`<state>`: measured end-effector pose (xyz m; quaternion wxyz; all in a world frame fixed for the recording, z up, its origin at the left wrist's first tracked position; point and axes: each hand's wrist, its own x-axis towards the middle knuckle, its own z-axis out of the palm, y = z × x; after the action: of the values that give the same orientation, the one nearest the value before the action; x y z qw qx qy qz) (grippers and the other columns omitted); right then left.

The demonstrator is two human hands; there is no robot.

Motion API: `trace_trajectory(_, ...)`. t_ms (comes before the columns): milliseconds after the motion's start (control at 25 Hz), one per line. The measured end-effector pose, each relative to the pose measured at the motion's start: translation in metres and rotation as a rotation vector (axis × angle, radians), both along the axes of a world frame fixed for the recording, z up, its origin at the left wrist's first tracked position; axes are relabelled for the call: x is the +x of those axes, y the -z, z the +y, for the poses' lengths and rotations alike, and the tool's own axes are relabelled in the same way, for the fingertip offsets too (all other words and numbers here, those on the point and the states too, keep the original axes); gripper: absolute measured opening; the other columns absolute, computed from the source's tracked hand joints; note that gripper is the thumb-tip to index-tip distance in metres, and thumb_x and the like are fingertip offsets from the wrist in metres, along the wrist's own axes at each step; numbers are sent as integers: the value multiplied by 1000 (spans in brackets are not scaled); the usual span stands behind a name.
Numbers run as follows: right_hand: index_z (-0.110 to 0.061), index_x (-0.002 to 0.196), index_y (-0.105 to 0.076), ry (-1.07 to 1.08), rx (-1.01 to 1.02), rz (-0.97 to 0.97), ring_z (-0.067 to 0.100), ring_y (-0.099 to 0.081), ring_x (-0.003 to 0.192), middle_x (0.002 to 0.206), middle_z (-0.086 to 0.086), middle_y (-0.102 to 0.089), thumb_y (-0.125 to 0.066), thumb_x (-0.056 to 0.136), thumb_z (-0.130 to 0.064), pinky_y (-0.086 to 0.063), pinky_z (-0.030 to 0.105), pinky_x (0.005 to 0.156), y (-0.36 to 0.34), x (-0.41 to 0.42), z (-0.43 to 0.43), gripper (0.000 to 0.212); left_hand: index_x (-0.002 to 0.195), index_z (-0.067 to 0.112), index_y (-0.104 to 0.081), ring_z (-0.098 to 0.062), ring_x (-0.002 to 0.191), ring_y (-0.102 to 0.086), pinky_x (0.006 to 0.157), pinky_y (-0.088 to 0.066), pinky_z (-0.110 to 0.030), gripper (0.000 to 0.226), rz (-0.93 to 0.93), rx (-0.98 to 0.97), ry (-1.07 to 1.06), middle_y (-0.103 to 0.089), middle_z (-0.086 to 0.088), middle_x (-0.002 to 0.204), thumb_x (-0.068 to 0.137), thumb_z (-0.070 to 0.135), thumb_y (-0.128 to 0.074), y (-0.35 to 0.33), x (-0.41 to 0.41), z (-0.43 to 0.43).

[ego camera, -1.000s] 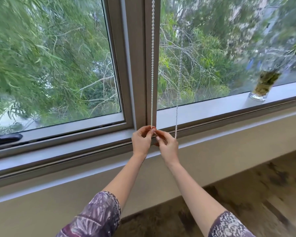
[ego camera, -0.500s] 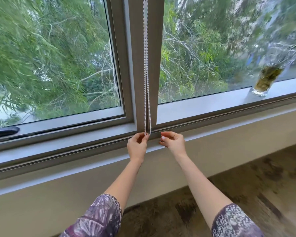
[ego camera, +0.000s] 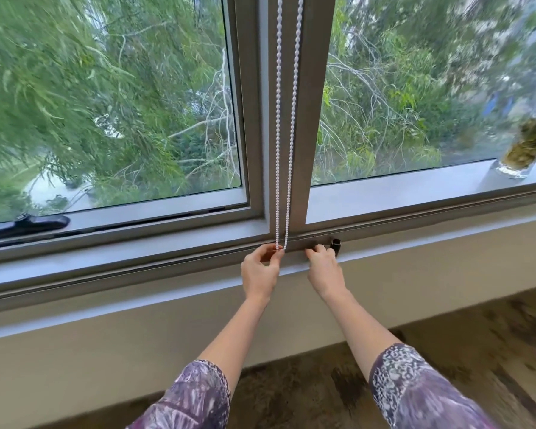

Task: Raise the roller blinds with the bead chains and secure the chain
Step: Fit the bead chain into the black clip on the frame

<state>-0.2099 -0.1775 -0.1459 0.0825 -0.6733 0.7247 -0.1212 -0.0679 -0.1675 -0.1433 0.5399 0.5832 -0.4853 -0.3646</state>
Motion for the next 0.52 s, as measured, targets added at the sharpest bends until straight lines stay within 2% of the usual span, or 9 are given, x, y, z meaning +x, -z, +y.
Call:
trace_trajectory(200, 0, 100, -58, -6, -38, 38, 34, -51, 103, 117, 15, -47, -41, 85, 11, -46, 41, 80, 0, 1, -10, 26, 84, 26, -76, -7, 75, -70, 75, -55, -24, 4, -7, 15, -2, -75, 10, 79, 81, 24, -75, 0, 5, 0)
trace_trajectory(360, -1, 96, -57, -7, -39, 13, 35, -51, 104, 110, 16, -51, -41, 83, 13, -45, 41, 80, 5, -2, -13, 25, 82, 28, -75, -4, 69, -67, 72, -54, -23, 3, 0, 12, -6, -74, 12, 73, 80, 25, -76, 1, 6, -1)
trace_trajectory(520, -4, 98, -60, -33, -59, -140, 34, -56, 100, 104, 14, -57, -49, 82, 5, -48, 41, 82, 6, -4, -7, 22, 78, 32, -72, -5, 69, -67, 71, -54, -21, 9, -11, 1, -2, -73, 13, 72, 80, 24, -76, -2, 3, -2)
